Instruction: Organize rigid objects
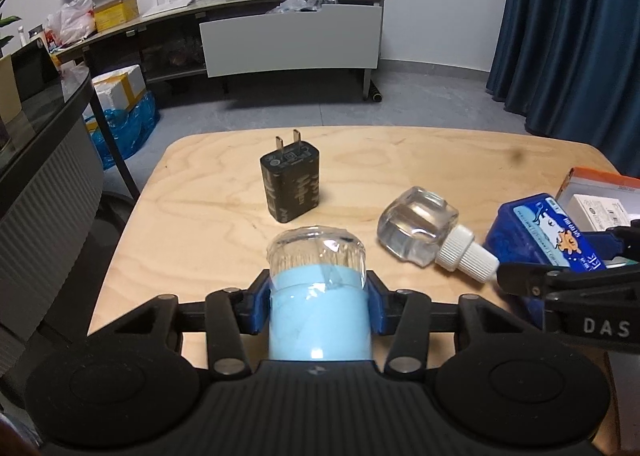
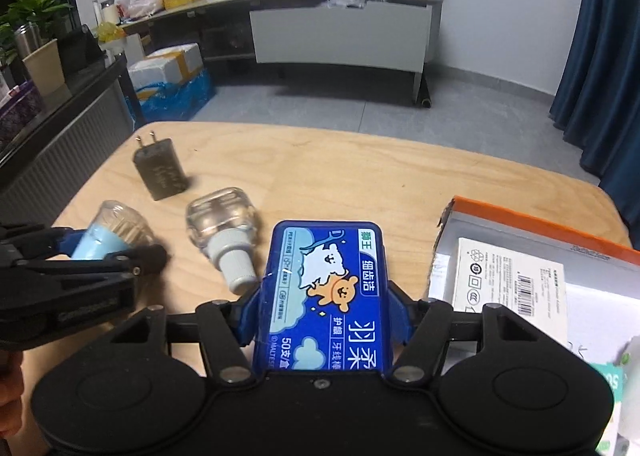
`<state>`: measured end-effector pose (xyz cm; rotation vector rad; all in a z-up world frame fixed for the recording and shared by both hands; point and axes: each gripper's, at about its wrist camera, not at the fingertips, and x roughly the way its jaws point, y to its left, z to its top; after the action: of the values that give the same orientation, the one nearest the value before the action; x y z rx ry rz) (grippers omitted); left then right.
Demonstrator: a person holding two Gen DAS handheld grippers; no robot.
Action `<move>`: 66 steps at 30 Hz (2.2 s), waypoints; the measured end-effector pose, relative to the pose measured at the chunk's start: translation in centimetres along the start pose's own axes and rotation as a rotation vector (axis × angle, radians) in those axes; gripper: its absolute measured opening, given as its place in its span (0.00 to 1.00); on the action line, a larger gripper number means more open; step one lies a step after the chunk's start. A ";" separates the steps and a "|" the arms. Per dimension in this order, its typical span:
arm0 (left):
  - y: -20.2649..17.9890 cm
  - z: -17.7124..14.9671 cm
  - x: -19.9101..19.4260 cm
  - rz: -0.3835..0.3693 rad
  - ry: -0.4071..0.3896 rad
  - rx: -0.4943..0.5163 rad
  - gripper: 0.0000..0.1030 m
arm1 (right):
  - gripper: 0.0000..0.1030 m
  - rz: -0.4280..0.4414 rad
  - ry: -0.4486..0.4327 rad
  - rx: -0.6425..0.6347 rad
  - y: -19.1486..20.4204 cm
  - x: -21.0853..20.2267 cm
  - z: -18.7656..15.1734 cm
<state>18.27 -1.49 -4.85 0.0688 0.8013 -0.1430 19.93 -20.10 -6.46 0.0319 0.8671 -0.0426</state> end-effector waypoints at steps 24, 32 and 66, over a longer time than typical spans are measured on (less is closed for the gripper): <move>0.0 -3.8 -9.5 -0.027 -0.039 -0.108 0.46 | 0.71 0.046 -0.072 0.068 3.2 -11.5 -5.9; -0.2 -5.4 -12.8 -0.023 -0.063 -0.112 0.46 | 0.72 0.048 -0.096 0.074 3.6 -15.0 -7.9; -2.6 -7.9 -17.9 -0.030 -0.128 -0.092 0.46 | 0.72 0.048 -0.176 0.107 2.5 -21.2 -11.4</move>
<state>-0.06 -1.34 2.57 -0.0392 0.6805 -0.1375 -2.30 -16.57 2.41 0.1473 0.6873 -0.0463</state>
